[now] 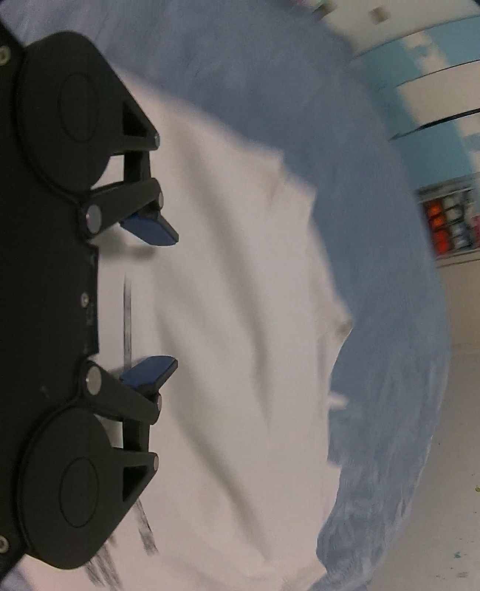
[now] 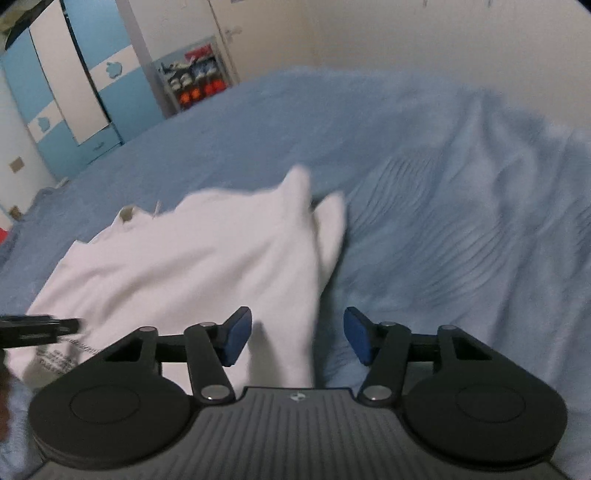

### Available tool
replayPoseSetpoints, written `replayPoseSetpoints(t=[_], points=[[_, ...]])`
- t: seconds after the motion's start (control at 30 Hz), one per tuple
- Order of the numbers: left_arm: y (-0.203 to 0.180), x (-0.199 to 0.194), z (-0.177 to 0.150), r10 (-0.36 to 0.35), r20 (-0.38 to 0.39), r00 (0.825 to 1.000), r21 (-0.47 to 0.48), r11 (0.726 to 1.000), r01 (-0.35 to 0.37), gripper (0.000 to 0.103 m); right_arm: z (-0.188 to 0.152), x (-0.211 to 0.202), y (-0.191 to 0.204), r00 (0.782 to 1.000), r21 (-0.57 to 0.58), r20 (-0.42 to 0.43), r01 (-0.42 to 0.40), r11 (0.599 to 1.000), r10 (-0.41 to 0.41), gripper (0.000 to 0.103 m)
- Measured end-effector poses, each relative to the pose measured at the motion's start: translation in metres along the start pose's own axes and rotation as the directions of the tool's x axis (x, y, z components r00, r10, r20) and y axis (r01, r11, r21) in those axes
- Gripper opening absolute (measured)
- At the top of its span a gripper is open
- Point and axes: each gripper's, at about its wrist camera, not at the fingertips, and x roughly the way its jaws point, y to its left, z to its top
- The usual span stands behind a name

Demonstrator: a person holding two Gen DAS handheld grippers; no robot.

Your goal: Fold small clothes

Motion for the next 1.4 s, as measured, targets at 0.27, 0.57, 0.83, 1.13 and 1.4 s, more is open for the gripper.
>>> replayPoseSetpoints(t=[0.27, 0.57, 0.83, 1.13, 1.4], points=[[0.135, 0.02, -0.006, -0.053, -0.104, 0.993, -0.221, 0.975, 0.029, 0.067, 0.002, 0.033, -0.026, 0.981, 0.147, -0.108, -0.147, 0.978, 0.163, 0.081], [0.172, 0.112, 0.054, -0.116, -0.153, 0.981, -0.293, 0.954, 0.067, 0.069, 0.018, 0.076, -0.02, 0.967, 0.195, -0.109, -0.204, 0.959, 0.228, 0.095], [0.164, 0.154, 0.075, -0.216, -0.11, 0.97, -0.314, 0.934, 0.172, 0.06, 0.043, 0.116, -0.004, 0.96, 0.167, -0.13, -0.226, 0.96, 0.249, 0.097], [0.15, 0.12, 0.063, -0.168, 0.015, 0.986, -0.353, 0.921, 0.163, 0.011, 0.059, 0.094, 0.011, 0.964, 0.044, -0.081, -0.25, 0.967, 0.253, 0.013], [0.162, -0.016, 0.06, -0.037, 0.256, 0.966, -0.379, 0.915, 0.136, 0.011, 0.093, 0.062, 0.026, 0.906, 0.046, -0.022, -0.422, 0.905, 0.424, 0.012]])
